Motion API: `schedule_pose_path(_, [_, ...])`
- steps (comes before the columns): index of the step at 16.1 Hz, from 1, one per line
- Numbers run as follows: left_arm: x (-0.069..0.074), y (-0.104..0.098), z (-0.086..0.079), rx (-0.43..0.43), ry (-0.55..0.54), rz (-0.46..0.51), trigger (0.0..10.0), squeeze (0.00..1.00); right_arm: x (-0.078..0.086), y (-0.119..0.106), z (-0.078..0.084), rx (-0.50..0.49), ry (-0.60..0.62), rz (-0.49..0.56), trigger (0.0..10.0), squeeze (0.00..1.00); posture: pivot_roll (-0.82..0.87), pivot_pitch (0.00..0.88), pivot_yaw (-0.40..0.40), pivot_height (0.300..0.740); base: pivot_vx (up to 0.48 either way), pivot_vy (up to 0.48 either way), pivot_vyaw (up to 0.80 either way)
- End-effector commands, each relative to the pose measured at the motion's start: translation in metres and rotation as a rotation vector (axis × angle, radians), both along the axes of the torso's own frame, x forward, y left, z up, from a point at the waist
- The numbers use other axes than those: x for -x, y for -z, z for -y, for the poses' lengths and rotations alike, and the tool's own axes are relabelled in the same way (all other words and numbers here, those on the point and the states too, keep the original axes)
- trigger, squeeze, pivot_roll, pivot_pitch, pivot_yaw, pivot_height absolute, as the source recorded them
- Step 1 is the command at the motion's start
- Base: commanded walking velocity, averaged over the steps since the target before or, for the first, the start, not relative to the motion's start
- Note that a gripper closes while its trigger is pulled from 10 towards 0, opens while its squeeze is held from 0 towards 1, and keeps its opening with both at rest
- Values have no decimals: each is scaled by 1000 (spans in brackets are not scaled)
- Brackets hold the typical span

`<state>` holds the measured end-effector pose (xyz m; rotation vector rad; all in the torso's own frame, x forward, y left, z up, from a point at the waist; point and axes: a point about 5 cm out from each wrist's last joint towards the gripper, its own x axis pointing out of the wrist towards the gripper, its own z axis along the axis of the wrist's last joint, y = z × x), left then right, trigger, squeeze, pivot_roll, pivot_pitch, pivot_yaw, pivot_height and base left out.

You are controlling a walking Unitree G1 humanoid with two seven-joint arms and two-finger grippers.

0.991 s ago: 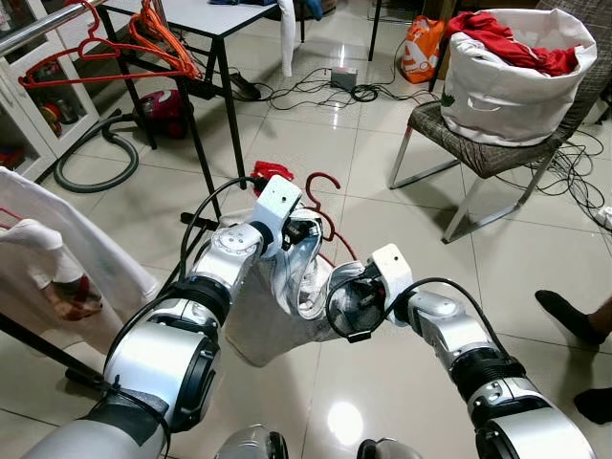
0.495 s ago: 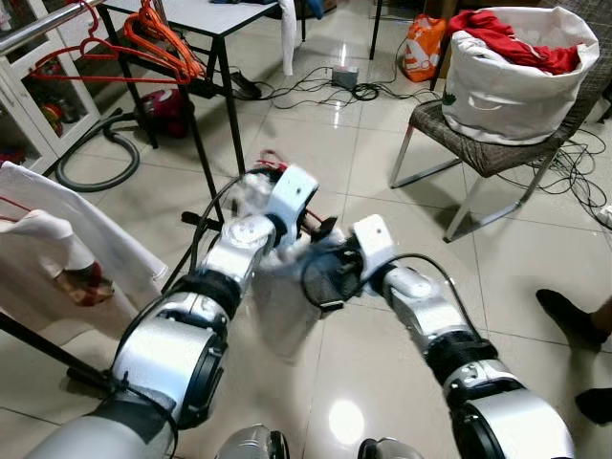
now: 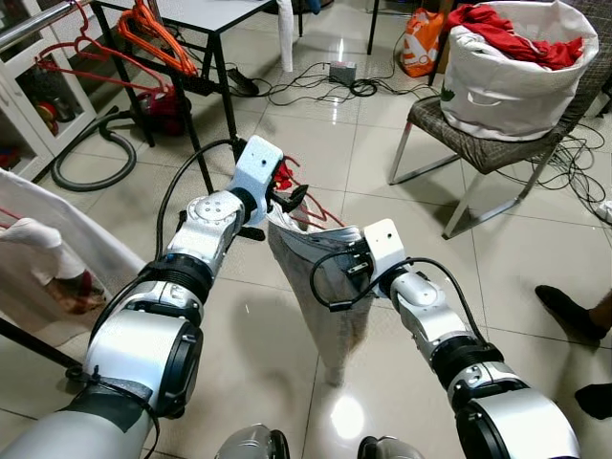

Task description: Hang hanger

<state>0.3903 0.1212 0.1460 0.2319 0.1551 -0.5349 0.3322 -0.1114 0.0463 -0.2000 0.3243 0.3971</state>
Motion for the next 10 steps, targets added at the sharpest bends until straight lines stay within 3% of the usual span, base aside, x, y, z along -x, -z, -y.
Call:
schedule_pose_path(1, [1, 1, -5, 17, -14, -2, 10000, 1000, -14, -24, -6, -21, -13, 111, 10000, 0, -34, 0, 52, 740, 0, 0, 0])
schedule_pose_path(2, [2, 3, -5, 21, -13, -10, 10000, 906, -14, -25, -6, -19, -12, 118, 10000, 0, -35, 0, 52, 740, 0, 0, 0])
schedule_pose_path(3, [4, 8, -6, 24, -21, -22, 10000, 0, -15, -27, -5, -17, -6, 133, 10000, 0, -35, 0, 52, 740, 0, 0, 0])
schedule_pose_path(5, [9, 23, -19, 37, -95, -71, 10000, 0, -19, -33, -4, -18, 12, 174, 10000, 0, -37, 0, 52, 740, 0, 0, 0])
schedule_pose_path(7, [21, 51, -48, 77, -295, -156, 10000, 0, -23, -45, -5, -49, 27, 228, 10000, 0, -39, 0, 53, 740, 0, 0, 0])
schedule_pose_path(9, [25, 58, -55, 84, -343, -175, 10000, 0, -24, -48, -5, -54, 30, 243, 10000, 0, -42, 0, 53, 740, 0, 0, 0])
schedule_pose_path(10, [36, 74, -71, 76, -437, -198, 10000, 0, -26, -55, -4, -72, 36, 276, 10000, 0, -43, 0, 49, 740, 0, 0, 0])
